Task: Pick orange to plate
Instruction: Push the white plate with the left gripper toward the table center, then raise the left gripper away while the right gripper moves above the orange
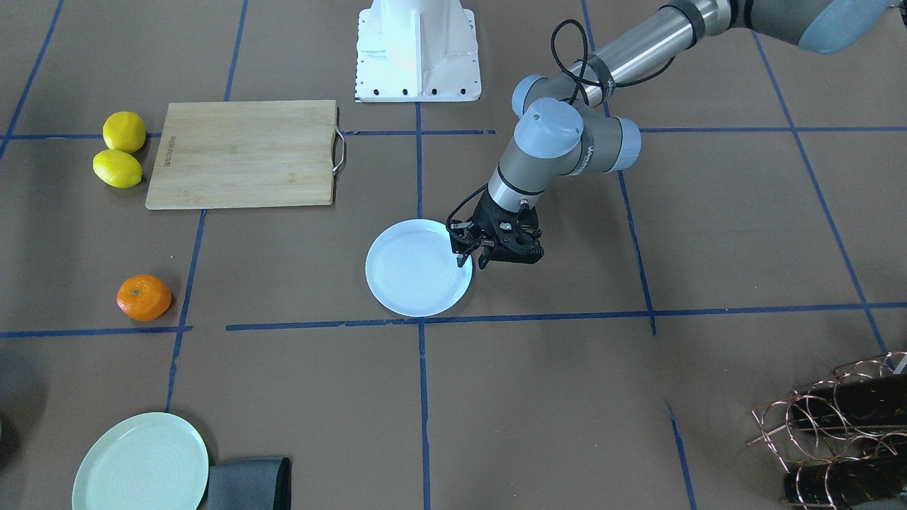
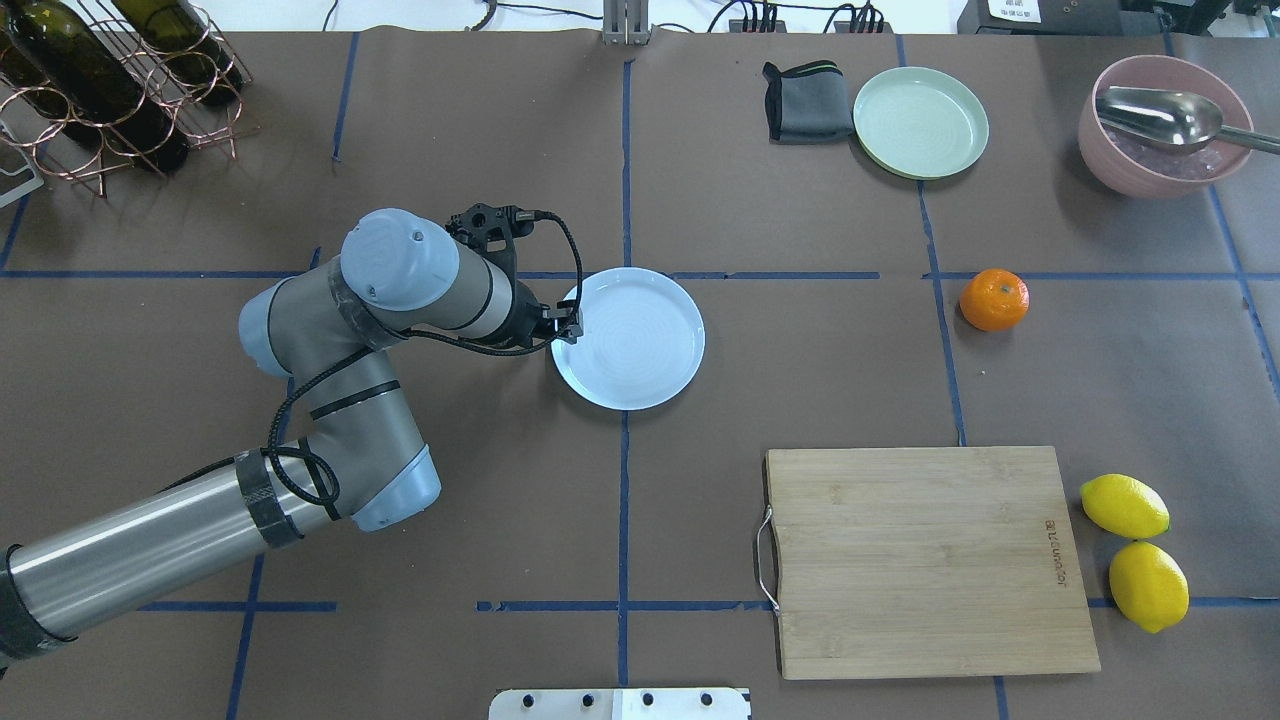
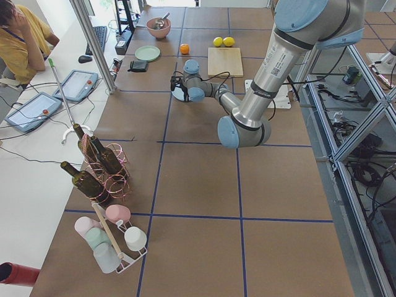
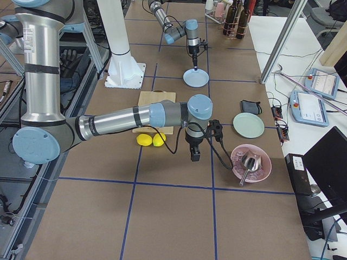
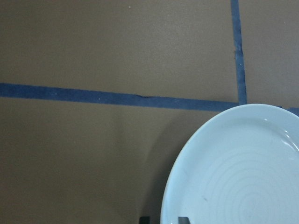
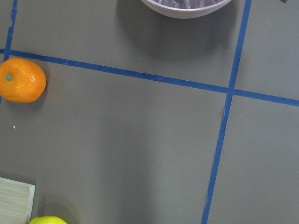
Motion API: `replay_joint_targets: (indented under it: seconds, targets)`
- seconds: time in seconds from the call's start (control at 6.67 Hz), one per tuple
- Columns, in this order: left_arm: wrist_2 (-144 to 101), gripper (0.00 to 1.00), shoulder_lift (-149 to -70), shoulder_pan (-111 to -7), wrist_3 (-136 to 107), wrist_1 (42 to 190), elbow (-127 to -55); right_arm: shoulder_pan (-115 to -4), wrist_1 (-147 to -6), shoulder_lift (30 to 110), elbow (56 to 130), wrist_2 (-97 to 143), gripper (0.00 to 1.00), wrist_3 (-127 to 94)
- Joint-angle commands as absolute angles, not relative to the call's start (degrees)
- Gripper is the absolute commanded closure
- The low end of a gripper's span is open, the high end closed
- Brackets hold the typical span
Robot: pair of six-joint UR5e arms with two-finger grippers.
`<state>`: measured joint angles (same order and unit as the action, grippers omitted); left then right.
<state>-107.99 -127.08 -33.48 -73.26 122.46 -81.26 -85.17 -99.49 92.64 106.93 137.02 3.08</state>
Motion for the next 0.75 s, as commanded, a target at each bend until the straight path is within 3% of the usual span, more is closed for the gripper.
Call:
replay_joint_targets:
  seconds: [0.0,0.3,0.6]
  targets:
    - [-110.3,0.00,-123.5,-37.8,-61.7,111.4,-90.5,-85.2,-99.5,92.6,107.0,137.0,0.00,3.1]
    - [-115.7,0.00,-114.0,-50.3,-38.2,97.0,-105.2,-85.2,-99.5,92.3,106.8,137.0,0.00,3.0]
    - [-124.4,0.00,-100.6,-67.1,-9.6,96.2,-106.8,-85.0,-98.5,92.2,107.0,136.9,0.00,2.9]
